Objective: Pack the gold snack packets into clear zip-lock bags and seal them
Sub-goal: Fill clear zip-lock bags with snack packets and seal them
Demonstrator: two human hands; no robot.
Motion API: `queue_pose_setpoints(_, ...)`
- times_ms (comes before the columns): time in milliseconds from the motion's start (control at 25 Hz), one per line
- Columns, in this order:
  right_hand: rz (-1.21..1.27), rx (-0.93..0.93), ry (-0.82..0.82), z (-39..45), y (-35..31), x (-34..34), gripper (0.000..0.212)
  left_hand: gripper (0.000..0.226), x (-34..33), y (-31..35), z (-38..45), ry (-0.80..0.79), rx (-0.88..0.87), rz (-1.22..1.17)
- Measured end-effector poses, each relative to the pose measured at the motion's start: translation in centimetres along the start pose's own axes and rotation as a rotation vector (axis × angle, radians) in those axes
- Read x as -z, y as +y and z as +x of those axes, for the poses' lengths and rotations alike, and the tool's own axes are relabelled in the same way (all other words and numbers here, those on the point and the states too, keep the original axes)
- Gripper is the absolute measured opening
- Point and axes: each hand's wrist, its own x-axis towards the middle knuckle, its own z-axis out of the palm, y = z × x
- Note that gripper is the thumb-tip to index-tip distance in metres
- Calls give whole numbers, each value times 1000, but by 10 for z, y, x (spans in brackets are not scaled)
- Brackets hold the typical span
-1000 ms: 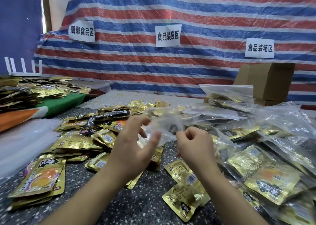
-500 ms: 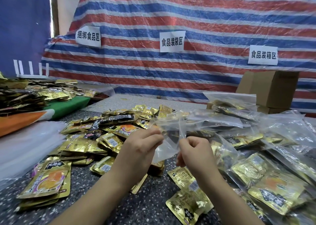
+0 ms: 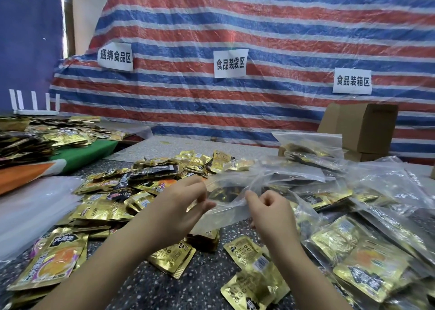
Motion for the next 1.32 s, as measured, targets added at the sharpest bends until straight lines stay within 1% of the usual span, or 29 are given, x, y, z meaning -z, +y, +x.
queue_pose_setpoints(80,-94,35,66,6,-7,7,30,30,5,-3,0,-12,-32,21)
queue_pose_setpoints(200,-242,177,76,16,-32,14,49,30,14,-6,3,41,-81,-4)
queue_pose_setpoints(240,-311,227,57,21,-42,14,49,30,17,-7,5,59,-95,-14)
queue_pose_setpoints(320,-407,261,-27,30,-63,11,35,31,22,-10,9,77,-133,-8)
queue_pose_setpoints(400,-496,246,-118,37,-82,8,18,33,25,-12,11,76,-159,4)
queue_pose_setpoints(440,-551,242,-145,40,-89,8,13,33,26,-14,11,83,-157,4)
queue_pose_setpoints(520,-627,240,-188,45,-101,6,16,36,31,-20,13,153,-143,0)
queue_pose_setpoints(600,-633,216,-223,50,-108,2,20,41,36,-24,15,269,-128,-33)
queue_pose_setpoints(680,-608,215,-258,52,-110,-3,18,50,40,-25,18,383,-96,-100)
queue_pose_setpoints(720,-573,218,-292,52,-110,-6,17,54,41,-24,19,441,-72,-142)
queue_pose_setpoints(760,-509,206,-337,52,-111,-9,21,58,42,-25,19,490,-39,-199)
queue_pose_setpoints(800,-427,173,-373,53,-113,-10,29,64,42,-28,19,524,3,-256)
queue_pose_setpoints(880,-311,94,-371,64,-118,-12,49,73,42,-37,17,562,92,-318)
queue_pose_setpoints(920,-293,70,-356,72,-119,-13,57,73,41,-42,15,570,132,-343)
queue_pose_setpoints(960,-286,56,-346,81,-119,-15,60,72,39,-44,13,573,160,-380)
queue_pose_setpoints(1000,-281,56,-345,89,-117,-18,58,70,38,-45,11,574,177,-424)
queue_pose_setpoints(1080,-301,84,-356,106,-110,-30,42,65,37,-48,6,583,196,-469)
queue_pose_setpoints(1120,-330,119,-374,114,-106,-38,33,63,37,-50,5,589,206,-469)
queue_pose_setpoints(1200,-464,231,-441,128,-97,-58,18,57,36,-53,4,596,220,-456)
queue_pose_setpoints(1320,-673,322,-558,141,-81,-92,18,48,30,-52,3,577,197,-401)
